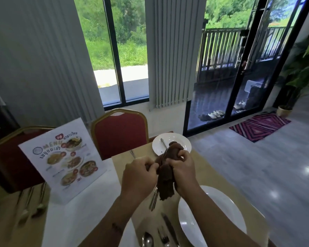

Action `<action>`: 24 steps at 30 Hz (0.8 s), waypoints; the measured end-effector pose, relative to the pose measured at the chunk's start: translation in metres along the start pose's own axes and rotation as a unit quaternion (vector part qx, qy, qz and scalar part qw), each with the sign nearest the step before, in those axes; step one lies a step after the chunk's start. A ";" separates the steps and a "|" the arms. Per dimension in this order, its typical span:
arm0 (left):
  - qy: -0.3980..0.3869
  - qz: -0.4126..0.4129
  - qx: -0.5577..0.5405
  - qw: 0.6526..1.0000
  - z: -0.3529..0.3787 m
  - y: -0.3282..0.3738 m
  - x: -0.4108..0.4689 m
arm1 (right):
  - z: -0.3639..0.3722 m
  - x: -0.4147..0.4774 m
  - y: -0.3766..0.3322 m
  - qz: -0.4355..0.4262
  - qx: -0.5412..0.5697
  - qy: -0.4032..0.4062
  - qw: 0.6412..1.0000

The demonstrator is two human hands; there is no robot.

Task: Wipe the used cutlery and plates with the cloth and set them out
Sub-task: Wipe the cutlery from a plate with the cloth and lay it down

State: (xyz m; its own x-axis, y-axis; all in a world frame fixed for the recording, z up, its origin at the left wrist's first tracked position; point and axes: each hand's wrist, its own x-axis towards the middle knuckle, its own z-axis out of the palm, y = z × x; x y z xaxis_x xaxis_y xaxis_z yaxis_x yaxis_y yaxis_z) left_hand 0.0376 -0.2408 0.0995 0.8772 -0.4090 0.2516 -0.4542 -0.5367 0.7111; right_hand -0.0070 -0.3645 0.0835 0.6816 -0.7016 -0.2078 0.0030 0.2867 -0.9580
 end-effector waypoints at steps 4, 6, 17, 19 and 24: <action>0.037 0.035 -0.004 0.999 -0.022 0.015 0.022 | 0.002 -0.009 0.000 -0.066 -0.074 -0.045 0.994; -0.026 0.021 -0.001 0.999 -0.028 0.020 0.032 | 0.004 -0.014 0.000 -0.090 -0.089 -0.069 0.990; -0.079 0.015 -0.037 0.996 -0.035 0.022 0.038 | 0.001 -0.023 -0.011 -0.159 -0.121 -0.077 0.977; -0.040 -0.018 -0.078 0.996 -0.036 0.024 0.040 | 0.000 -0.026 -0.011 -0.142 -0.124 -0.115 0.975; 0.039 -0.114 -0.180 0.976 -0.041 0.017 0.040 | -0.001 -0.035 -0.001 -0.059 -0.140 -0.201 0.968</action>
State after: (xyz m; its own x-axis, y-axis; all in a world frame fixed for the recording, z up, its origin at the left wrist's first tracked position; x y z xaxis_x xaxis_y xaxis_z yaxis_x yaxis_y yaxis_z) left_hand 0.0718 -0.2363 0.1481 0.9649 -0.2433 0.0985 -0.1729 -0.3070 0.9359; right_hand -0.0314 -0.3411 0.0920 0.9181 -0.3925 -0.0545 -0.0624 -0.0075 -0.9980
